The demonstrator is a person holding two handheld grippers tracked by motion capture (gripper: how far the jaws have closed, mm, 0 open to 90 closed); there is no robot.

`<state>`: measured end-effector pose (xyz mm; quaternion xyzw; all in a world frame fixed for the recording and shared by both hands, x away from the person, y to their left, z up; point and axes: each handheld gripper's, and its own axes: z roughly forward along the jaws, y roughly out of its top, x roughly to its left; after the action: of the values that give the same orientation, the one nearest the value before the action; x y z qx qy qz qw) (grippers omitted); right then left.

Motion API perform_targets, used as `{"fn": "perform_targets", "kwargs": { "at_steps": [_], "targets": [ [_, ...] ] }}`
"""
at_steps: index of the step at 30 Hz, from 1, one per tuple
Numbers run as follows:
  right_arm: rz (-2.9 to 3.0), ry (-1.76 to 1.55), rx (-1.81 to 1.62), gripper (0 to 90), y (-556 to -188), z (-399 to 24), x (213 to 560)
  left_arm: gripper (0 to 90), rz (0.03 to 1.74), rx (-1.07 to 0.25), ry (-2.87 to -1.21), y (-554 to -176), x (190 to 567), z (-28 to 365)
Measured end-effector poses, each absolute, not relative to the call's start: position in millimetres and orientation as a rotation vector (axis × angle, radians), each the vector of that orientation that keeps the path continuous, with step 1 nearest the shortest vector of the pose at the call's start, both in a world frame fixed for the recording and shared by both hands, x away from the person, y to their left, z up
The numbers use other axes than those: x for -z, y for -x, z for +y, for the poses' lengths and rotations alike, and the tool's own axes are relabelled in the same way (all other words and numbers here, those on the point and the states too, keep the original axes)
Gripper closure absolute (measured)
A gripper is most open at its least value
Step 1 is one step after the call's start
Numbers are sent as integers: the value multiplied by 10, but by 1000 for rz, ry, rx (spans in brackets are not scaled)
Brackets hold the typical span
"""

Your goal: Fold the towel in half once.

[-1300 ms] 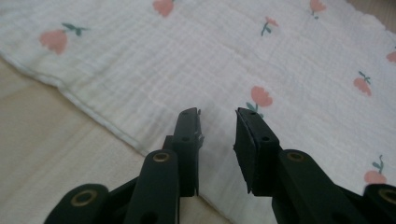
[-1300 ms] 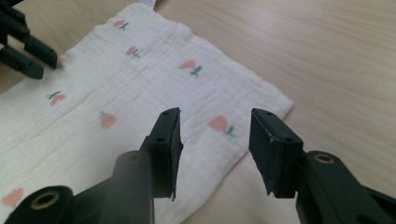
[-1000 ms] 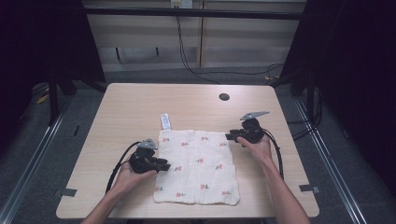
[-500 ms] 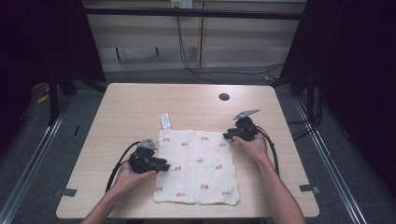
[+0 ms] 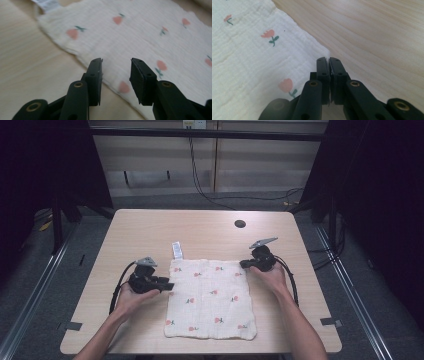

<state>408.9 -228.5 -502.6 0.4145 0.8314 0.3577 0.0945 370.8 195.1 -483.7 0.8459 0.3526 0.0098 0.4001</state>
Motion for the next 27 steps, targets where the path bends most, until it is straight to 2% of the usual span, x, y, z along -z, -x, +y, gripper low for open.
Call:
{"fn": "perform_targets", "kwargs": {
  "at_steps": [7, 10, 24, 27],
  "targets": [
    [2450, -1230, -1070, 872, -4064, -2274, 5036, 622, 959, -69, -2108, -4066, 4939, 1942],
    [2431, -1237, -1112, 871, -4059, -2307, 5061, 617, 973, -126, -2098, -4117, 4956, 1870],
    [2427, -1249, -1140, 871, -4058, -2291, 5074, 585, 1013, -140, -2093, -4339, 5033, 1744],
    [2432, -1252, -1128, 871, -4064, -2280, 5067, 575, 997, -198, -2127, -4350, 5028, 1669]
  ]
}}
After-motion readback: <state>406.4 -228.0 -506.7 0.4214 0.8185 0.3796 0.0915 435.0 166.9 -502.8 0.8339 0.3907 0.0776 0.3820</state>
